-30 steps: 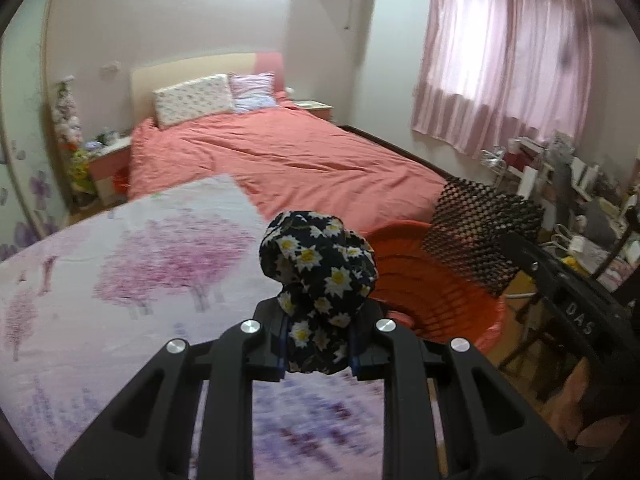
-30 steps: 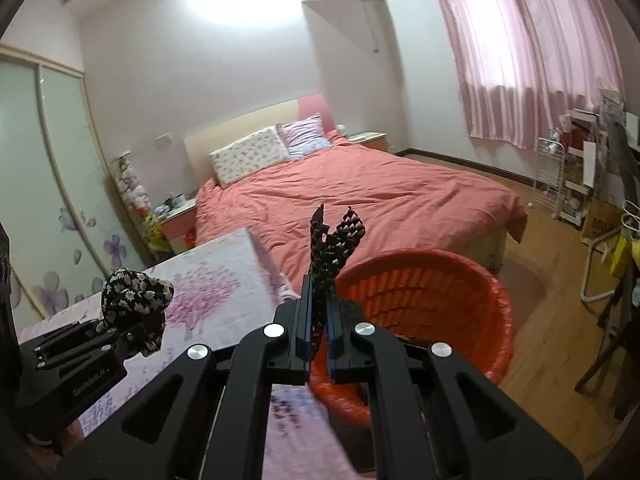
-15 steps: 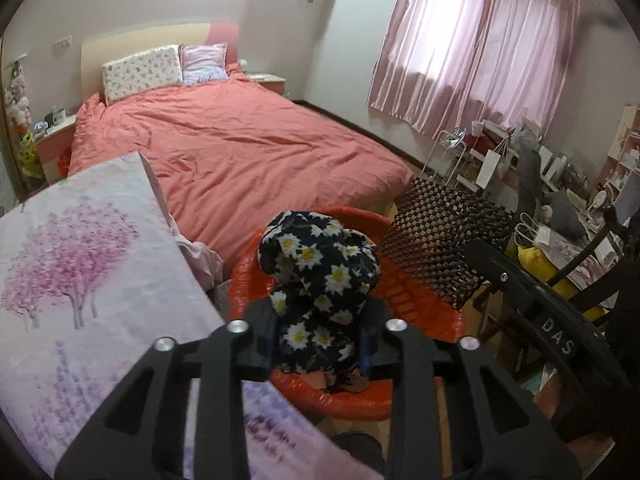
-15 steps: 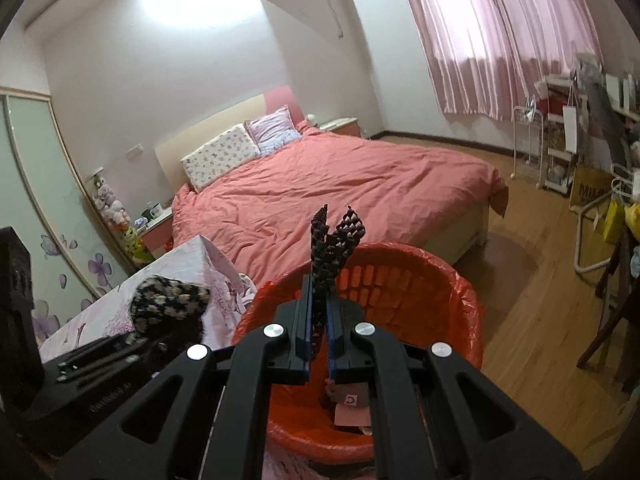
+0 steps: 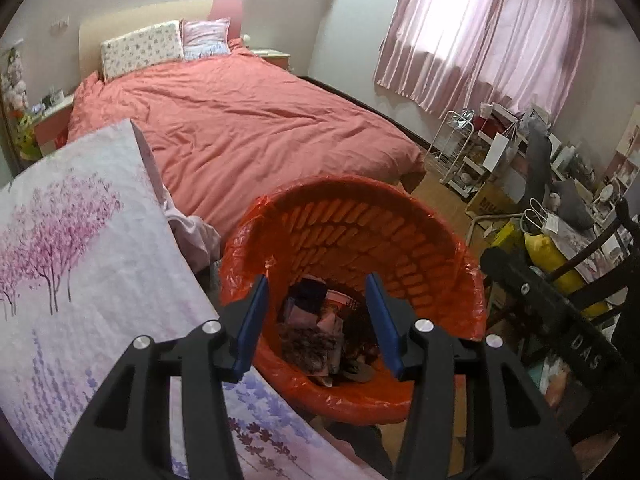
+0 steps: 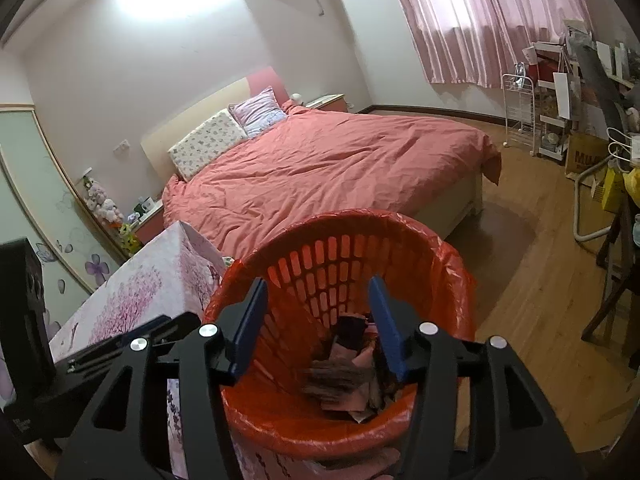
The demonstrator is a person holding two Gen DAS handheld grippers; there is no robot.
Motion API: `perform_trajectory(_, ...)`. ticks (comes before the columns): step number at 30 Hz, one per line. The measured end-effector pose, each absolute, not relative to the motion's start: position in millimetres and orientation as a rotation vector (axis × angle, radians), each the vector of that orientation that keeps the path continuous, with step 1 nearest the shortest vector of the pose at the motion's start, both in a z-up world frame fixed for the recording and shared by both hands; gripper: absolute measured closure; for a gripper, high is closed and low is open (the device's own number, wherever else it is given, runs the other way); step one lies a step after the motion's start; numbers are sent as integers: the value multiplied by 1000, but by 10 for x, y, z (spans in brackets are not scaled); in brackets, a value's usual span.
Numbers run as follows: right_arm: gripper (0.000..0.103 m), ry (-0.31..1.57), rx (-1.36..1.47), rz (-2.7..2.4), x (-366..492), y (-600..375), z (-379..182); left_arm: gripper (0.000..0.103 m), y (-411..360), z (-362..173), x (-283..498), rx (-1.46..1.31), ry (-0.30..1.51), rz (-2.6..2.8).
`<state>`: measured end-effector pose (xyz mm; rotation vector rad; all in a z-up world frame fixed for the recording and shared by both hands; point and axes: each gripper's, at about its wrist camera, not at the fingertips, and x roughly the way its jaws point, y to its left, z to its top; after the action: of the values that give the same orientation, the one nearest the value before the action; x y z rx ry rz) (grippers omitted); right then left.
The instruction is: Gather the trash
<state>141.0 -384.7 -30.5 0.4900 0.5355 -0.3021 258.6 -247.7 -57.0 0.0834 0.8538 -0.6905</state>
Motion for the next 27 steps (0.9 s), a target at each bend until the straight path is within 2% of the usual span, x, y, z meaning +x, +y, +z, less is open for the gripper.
perform_trajectory(4,37,514,430,-327,1290,-3808,-197,44,-2353,-430,2455,96,806,-660)
perform_trajectory(6,36,497,382,-342,1204,-3721,-121,38,-2254,-346,2365,103,770,-626)
perform_trajectory(7,29,491,366,-351,1185,-3701,-99,33,-2157,-301,2305,107,748,-603)
perform_trajectory(8,18,476,350,-361,1130,-3657,-60,31,-2084,-260,2262,109,731,-585)
perform_trajectory(10,11,439,314,-390,1007,-3549,24,21,-1848,-164,2122,106,687,-535)
perform_trajectory(12,9,419,268,-424,901,-3429,95,13,-1628,-95,1978,104,652,-486)
perform_trajectory(13,2,409,245,-438,866,-3366,121,9,-1501,-66,1892,104,633,-451)
perform_trajectory(16,2,380,173,-463,706,-3141,197,4,-1181,5,1690,105,589,-374)
perform_trajectory(27,2,348,98,-417,228,-2604,216,4,-237,18,778,65,512,-101)
